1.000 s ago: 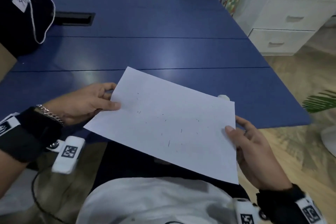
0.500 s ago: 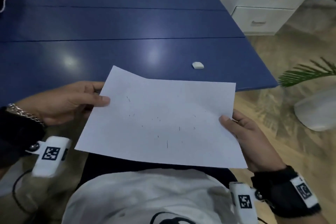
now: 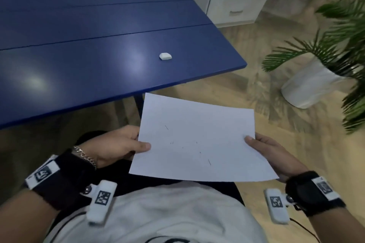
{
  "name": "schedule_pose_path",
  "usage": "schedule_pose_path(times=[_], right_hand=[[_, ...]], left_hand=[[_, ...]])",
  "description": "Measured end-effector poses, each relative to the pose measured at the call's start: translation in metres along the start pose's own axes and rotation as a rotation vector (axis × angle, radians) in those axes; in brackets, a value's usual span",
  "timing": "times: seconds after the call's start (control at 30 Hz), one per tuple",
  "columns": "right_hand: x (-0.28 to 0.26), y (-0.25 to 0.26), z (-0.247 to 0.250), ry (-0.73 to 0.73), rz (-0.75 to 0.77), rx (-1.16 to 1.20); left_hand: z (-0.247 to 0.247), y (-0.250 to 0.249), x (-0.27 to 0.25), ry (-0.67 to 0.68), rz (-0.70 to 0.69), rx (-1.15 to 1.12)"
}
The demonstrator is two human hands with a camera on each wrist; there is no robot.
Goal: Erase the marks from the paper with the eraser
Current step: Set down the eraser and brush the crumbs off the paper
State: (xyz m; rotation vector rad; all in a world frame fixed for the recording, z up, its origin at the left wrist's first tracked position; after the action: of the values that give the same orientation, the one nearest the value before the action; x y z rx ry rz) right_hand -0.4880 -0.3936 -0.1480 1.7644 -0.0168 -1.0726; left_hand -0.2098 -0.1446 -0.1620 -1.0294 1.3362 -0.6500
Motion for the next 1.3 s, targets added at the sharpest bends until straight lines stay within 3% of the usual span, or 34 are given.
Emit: schedule_pose_path(times=[0.27, 0.43, 0.63, 0.77, 0.9, 1.1, 1.3], right_hand=[[0.035, -0.042, 0.011, -0.029, -0.008, -0.028], [0.098, -0.033, 0.001, -0.009, 0.008, -0.030], [0.184, -0.049, 0.004, 0.015, -0.057, -0.103], [0.234, -0.060, 0.018, -0.120, -0.087, -0.244], [0.273, -0.092, 0.030, -0.236, -0.141, -0.232], [0.294, -0.125, 0.029, -0.314, -0.096, -0.348], [0.281, -0.102, 0.031, -0.392, -0.001, -0.478]], left_hand=[[0.008, 0.022, 0.020, -0.105, 0.084, 0.054], [0.032, 0.033, 0.034, -0.259, 0.088, -0.070], [0.052, 0.044, 0.075, -0.367, 0.113, -0.047], [0.065, 0.055, 0.113, -0.450, 0.179, 0.021], [0.063, 0.063, 0.158, -0.404, 0.212, 0.109], [0.053, 0.064, 0.193, -0.419, 0.238, 0.200], [0.057, 0.062, 0.204, -0.448, 0.215, 0.186]])
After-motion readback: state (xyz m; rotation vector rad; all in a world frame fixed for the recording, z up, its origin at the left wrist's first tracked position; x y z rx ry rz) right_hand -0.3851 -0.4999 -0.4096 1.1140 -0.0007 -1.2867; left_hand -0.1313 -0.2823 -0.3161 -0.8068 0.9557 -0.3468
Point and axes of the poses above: each hand's wrist, its own x-axis towards the middle knuckle, its own z-axis out of the back of the hand, y = z × x, the point moved 9 cm from there along x, towards the middle knuckle, and after that the axes turned 5 degrees about -z, right-handed, at the moved point
